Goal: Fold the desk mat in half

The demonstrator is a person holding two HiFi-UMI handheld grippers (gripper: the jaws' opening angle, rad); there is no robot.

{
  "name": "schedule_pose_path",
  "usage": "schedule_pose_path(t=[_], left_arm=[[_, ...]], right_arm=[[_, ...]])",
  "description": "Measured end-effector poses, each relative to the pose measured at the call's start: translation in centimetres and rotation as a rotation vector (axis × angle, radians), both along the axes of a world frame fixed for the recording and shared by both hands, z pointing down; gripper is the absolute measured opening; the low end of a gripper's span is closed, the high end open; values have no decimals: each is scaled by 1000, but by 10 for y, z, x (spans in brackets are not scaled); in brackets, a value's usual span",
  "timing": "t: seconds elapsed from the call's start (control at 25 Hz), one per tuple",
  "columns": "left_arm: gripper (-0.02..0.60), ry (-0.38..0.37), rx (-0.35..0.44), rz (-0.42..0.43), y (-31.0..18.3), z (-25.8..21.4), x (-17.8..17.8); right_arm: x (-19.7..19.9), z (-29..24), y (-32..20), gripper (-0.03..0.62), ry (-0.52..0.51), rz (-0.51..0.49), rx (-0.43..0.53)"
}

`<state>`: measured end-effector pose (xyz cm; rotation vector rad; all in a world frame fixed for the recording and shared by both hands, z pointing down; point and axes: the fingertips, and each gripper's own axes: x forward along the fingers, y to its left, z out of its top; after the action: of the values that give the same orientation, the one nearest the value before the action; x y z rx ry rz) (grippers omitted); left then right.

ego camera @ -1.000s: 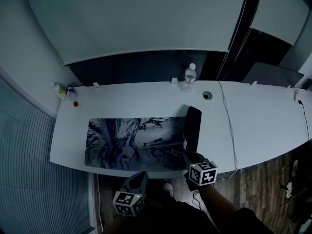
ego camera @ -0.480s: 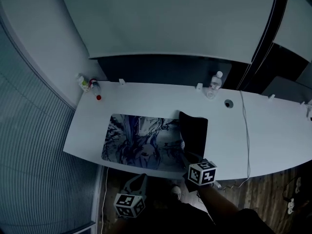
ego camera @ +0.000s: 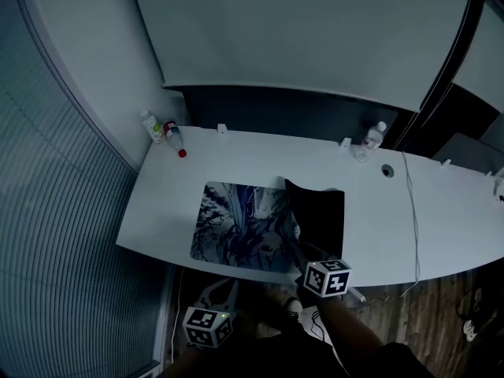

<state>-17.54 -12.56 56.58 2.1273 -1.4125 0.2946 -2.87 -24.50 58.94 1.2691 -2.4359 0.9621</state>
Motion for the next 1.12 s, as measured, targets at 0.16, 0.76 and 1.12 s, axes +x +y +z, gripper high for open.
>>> schedule_pose_path(t=[0.16,0.76,1.12], left_arm=[[6,5,-6,11,6,3,-31],[6,14,-24,9,24,24,-132],[6,25,-43,-18,21,32,-186]], right_arm=[[-37,-2,0,37,3,4,6],[-167,9,3,37,0,-32,10],[-231,22,-3,37,11,-59,-11]])
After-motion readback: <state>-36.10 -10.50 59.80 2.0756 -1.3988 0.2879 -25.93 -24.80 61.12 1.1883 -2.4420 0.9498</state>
